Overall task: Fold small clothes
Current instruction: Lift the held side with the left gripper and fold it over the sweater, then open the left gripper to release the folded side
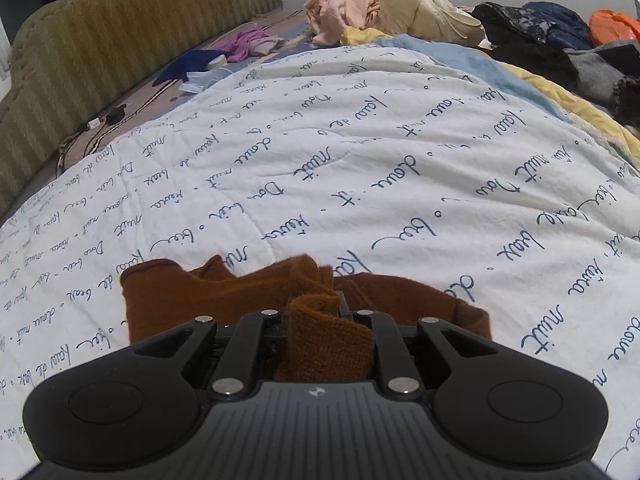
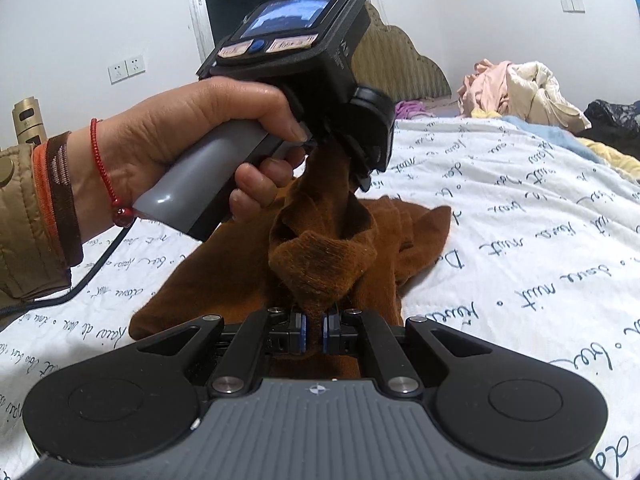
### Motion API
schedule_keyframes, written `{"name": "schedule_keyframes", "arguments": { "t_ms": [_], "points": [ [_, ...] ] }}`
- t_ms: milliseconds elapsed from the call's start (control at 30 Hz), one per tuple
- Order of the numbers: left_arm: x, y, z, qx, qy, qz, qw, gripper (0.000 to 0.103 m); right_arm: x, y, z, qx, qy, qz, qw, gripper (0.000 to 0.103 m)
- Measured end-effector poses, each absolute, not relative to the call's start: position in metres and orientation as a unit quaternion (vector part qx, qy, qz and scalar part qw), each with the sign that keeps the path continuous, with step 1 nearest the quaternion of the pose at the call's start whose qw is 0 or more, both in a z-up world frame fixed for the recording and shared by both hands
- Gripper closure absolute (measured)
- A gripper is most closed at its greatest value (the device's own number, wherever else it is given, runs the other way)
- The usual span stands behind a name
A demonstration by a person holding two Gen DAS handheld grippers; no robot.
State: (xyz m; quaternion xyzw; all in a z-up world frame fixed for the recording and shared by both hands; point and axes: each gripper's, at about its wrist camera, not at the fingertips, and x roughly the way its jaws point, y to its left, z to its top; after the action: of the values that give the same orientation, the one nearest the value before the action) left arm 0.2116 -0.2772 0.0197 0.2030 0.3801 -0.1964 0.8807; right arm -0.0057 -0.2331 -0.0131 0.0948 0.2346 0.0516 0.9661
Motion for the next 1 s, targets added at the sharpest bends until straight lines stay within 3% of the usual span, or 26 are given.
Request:
{"name": "schedule_keyframes", "arguments": {
  "t_ms": [100, 200, 300, 333, 367, 467, 733, 800, 900, 1000],
  "points": [
    [0.212, -0.281, 0.020, 0.193, 0.381, -0.213, 0.879, 0.088, -0.004, -0.237, -0.017, 0.111, 0.246, 0.057, 0.961, 0.095],
    [0.212, -0.284, 0.020, 0.187, 0.384, -0.220, 0.877, 0.082, -0.003, -0.242, -0.020, 0.127, 0.255, 0.062, 0.956, 0.093],
    [0.212, -0.282, 0.024, 0.178, 0.374, -0.221, 0.883, 0.051, -0.002, -0.247, -0.022, 0.143, 0.261, 0.061, 0.953, 0.088],
    [0.211, -0.279, 0.028, 0.173, 0.364, -0.219, 0.888, 0.029, -0.002, -0.249, -0.023, 0.151, 0.264, 0.062, 0.951, 0.086],
    [0.211, -0.276, 0.032, 0.166, 0.349, -0.217, 0.896, 0.016, -0.001, -0.252, -0.024, 0.159, 0.266, 0.064, 0.949, 0.085],
    [0.210, -0.265, 0.047, 0.147, 0.306, -0.204, 0.918, 0.013, 0.001, -0.260, -0.027, 0.190, 0.272, 0.071, 0.941, 0.082],
    [0.201, -0.216, 0.063, 0.128, 0.290, -0.160, 0.935, 0.013, 0.001, -0.290, -0.031, 0.293, 0.274, 0.086, 0.912, 0.068],
    [0.189, -0.198, 0.055, 0.136, 0.291, -0.152, 0.935, 0.013, 0.002, -0.301, -0.033, 0.327, 0.274, 0.099, 0.899, 0.068],
    [0.170, -0.171, 0.042, 0.140, 0.299, -0.147, 0.933, 0.013, 0.003, -0.308, -0.036, 0.342, 0.281, 0.090, 0.892, 0.082],
    [0.150, -0.147, 0.031, 0.144, 0.300, -0.139, 0.933, 0.013, 0.002, -0.309, -0.031, 0.324, 0.291, 0.100, 0.895, 0.080]
  ]
}}
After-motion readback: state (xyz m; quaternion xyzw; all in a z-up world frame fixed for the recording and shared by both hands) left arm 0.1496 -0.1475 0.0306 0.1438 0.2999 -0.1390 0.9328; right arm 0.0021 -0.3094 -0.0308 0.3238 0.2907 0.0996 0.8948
